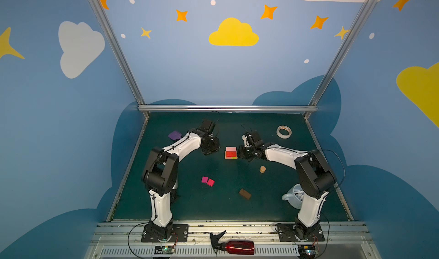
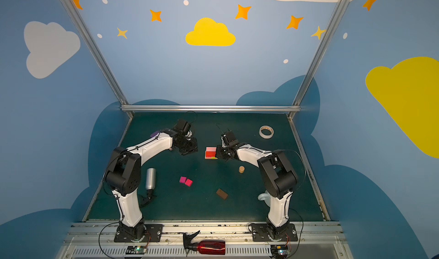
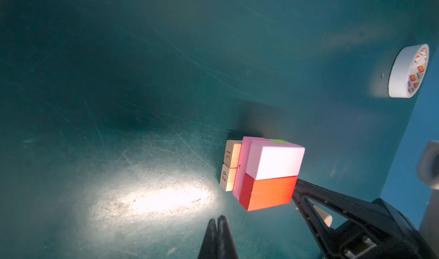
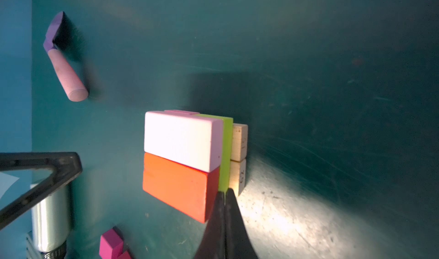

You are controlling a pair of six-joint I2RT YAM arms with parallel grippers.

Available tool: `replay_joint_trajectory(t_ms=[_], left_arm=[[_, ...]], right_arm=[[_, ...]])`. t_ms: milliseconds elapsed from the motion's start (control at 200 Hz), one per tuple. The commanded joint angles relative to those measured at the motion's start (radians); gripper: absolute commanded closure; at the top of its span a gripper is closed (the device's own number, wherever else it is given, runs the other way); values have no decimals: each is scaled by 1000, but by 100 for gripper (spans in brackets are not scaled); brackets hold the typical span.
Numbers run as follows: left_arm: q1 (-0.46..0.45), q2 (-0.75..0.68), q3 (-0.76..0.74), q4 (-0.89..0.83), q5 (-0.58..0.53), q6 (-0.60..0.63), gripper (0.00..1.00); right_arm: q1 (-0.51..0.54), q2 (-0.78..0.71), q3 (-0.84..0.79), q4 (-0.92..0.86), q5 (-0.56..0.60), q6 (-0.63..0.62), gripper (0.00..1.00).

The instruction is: Build the wood block tower

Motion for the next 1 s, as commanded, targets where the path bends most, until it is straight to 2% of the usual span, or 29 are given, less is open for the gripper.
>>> replay_joint_trajectory(t_ms=[0,215,461,711,871,996], left_arm=[[-3,-19,36,-69,-54,29,96],[-35,-98,6,-249,-250,113,93],[-120,-205,-116,-377,-375,114,67],[-160,-250,-222,-360,-377,56,40],[-176,-233,-248,-342,-375,40,40],[-180,-210,-274,-339,-387,5,48]], right_arm=[[4,-81,-13,-25,38,-2,100],[5,-190,-58,-58,58,-21,100],[22,-310,-135,-70,69,-27,100],[40,-385,-200,-68,83,-15,100],[44,-426,-240,-61,94,-5,100],[45,-449,-259,-64,100,-2,100]])
